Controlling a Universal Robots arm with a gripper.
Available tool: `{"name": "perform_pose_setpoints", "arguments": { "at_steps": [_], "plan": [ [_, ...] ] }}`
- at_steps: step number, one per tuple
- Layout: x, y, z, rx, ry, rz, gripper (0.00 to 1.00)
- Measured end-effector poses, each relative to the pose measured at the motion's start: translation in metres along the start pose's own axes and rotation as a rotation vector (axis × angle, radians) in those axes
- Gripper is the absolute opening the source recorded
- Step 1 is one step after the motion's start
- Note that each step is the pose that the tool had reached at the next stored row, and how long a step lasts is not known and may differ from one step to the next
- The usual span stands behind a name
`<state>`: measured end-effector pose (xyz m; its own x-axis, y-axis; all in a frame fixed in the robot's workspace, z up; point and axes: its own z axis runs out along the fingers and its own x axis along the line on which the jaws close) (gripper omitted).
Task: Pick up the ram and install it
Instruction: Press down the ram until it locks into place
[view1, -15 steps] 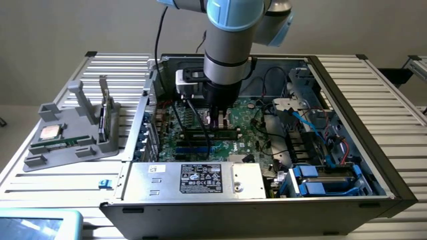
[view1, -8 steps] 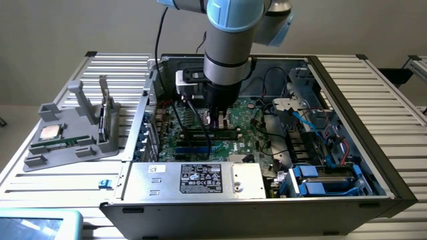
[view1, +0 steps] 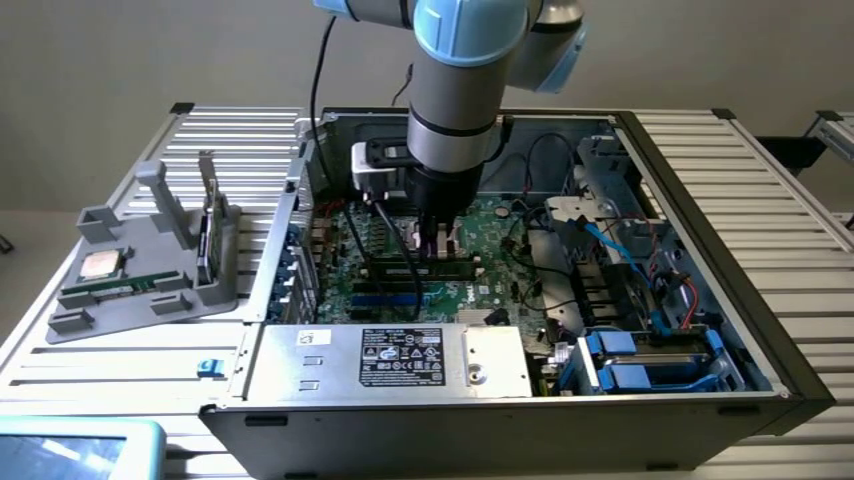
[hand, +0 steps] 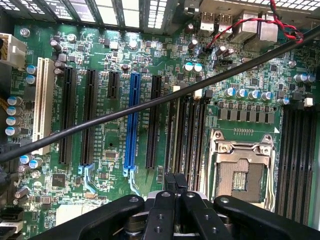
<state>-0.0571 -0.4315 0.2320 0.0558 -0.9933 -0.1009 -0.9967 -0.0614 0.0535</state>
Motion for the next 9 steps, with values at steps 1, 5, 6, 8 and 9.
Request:
{"name": "perform_pose_setpoints", "arguments": {
  "at_steps": [1,5,6,8,9],
  "plan": [
    [0.0,0.0,0.0003,0.0,-0.0002,0.0,0.09],
    [0.0001,-0.0001,0.0008,0.0,-0.0001,-0.001,0.09],
    [0.0001,-0.0001,0.0014,0.0002,-0.0004,-0.002,0.09],
    [0.0002,-0.0001,0.0018,0.0,0.0003,-0.004,0.09],
    [0.0002,-0.0001,0.0018,0.0,0.0003,-0.004,0.09]
  ]
}}
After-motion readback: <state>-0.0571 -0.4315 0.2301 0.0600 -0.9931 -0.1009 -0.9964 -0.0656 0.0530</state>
